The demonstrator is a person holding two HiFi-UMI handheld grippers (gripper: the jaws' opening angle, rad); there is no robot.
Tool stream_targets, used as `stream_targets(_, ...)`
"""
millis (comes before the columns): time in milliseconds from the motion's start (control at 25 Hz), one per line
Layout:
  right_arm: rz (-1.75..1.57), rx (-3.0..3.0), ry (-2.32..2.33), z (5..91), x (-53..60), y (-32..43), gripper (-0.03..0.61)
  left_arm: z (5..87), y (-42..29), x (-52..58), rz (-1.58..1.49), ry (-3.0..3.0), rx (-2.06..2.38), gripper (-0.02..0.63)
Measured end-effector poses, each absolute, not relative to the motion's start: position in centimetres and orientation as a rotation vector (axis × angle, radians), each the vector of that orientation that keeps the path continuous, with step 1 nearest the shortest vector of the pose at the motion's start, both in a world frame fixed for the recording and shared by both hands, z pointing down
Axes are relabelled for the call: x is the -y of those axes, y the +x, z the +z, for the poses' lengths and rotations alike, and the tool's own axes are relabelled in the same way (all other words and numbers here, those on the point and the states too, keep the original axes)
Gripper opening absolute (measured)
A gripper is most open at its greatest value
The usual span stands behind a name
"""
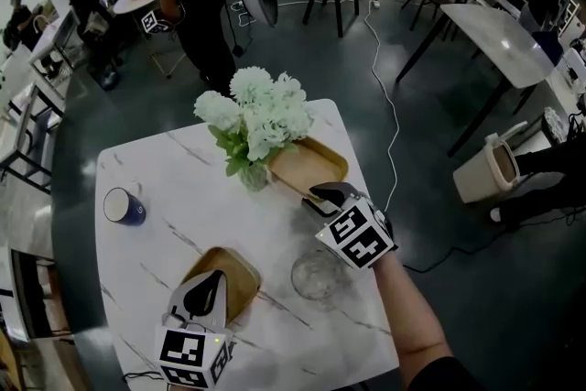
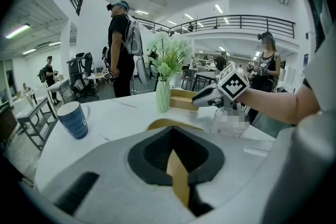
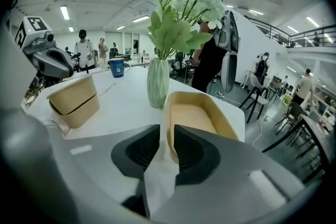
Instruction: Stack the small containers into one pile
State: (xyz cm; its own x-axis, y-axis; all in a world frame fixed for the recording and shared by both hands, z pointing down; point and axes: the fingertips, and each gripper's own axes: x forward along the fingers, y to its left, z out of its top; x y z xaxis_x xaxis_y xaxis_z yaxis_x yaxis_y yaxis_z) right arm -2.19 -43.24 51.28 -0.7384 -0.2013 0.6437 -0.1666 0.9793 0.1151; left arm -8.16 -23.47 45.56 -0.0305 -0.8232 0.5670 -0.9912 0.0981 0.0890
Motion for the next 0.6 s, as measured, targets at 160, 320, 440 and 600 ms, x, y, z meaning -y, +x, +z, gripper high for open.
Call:
stream_targets(160,-0.056,2.392,0.224,52.1,43.3,-2.6,0.08,46.0,-8.6,23.4,0.463,1.754,1.906,-0.002)
stream_targets(320,-0.109,2.339,0.184,52.6,43.4,-2.9,0.06,46.1,-8.6,23.2,0.462,1.746,1.903,-0.002)
stream_targets(440,-0.147,2.315,0.187,52.6,43.5,-2.9,0.021,46.1,-8.7,22.8,0.463,1.743,1.908,-0.002)
stream_targets(600,-0.131,2.334,0.215,51.7,43.6,-2.6,0.018,45.9,-8.8,22.3,0.46,1.739,1.918,-0.002)
